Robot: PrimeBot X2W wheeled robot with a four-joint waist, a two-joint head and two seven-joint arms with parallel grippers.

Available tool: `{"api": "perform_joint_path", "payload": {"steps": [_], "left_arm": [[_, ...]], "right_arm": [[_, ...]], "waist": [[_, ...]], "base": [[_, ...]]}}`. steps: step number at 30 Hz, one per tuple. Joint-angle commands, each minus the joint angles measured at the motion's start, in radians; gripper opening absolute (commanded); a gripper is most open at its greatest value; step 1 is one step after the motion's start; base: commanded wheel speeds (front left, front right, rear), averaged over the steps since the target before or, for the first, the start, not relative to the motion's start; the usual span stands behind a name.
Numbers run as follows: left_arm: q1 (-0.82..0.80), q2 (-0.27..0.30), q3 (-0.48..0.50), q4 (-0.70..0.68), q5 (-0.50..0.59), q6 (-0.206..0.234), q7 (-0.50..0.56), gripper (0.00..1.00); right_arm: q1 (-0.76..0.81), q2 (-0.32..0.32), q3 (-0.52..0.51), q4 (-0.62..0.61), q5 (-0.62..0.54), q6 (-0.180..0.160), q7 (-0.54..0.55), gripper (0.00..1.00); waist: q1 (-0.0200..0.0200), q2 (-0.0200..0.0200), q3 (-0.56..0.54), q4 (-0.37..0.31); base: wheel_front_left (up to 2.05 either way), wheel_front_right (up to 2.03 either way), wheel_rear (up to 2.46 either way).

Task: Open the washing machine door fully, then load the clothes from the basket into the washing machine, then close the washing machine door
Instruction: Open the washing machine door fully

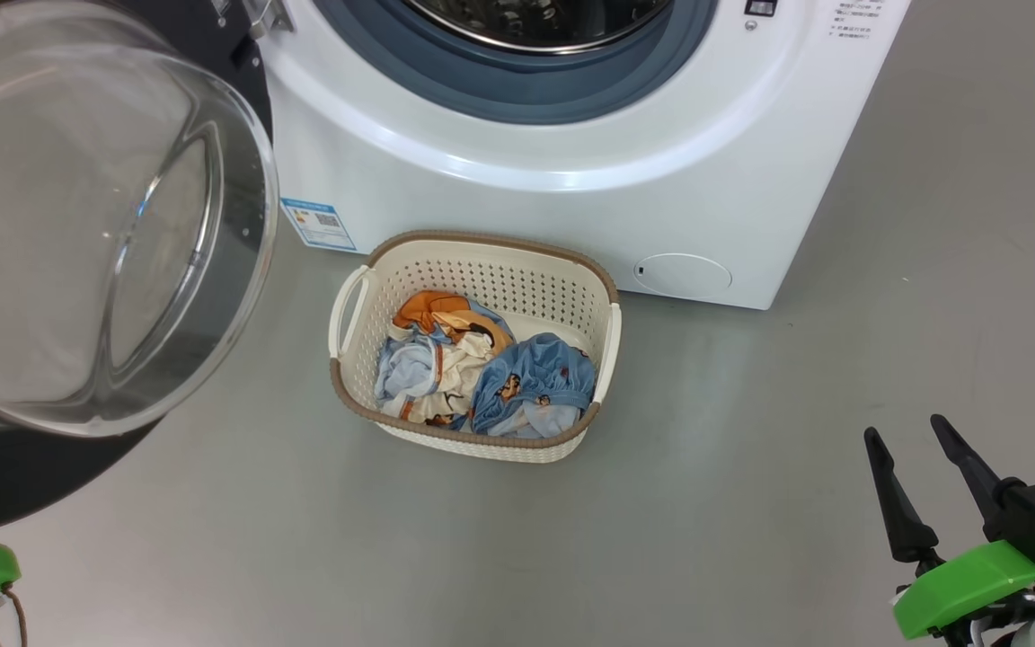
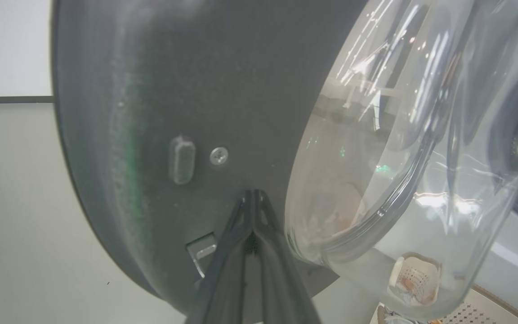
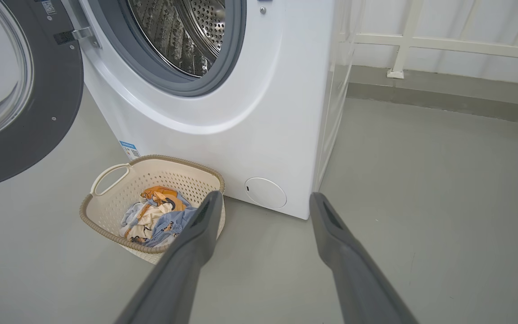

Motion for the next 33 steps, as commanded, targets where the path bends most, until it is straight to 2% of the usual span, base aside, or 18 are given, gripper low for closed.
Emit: {"api": "perform_joint_path", "payload": {"steps": [1,10,19,33], "left_arm": [[-0.028,0.059,0.04,-0.016,0.006,-0.003,-0.006,0.0],[-0.032,0.059,0.079,-0.037,0.051,-0.052,-0.006,0.0],[0.019,0.003,0.088,-0.184,0.1,-0.106,-0.006,0.0],[0.13,-0.096,-0.053,-0.479,0.177,-0.125,-0.006,0.0]], "right_arm": [[-0.018,-0.014,0.02,-0.02,0.013,0.002,-0.012,1.0],[-0.026,0.005,0.02,-0.009,0.016,0.002,-0.012,1.0],[-0.018,0.039,0.024,-0.007,0.014,0.002,-0.012,1.0],[0.006,0.076,0.019,-0.01,0.015,0.002,-0.012,1.0]], "waist": [[0.0,0.0,0.0,-0.002],[0.0,0.0,-0.019,-0.012],[0.0,0.0,-0.056,-0.03],[0.0,0.0,-0.11,-0.103]], "base": [[0.0,0.0,0.0],[0.0,0.0,0.0],[0.0,0.0,0.0],[0.0,0.0,0.0]]}}
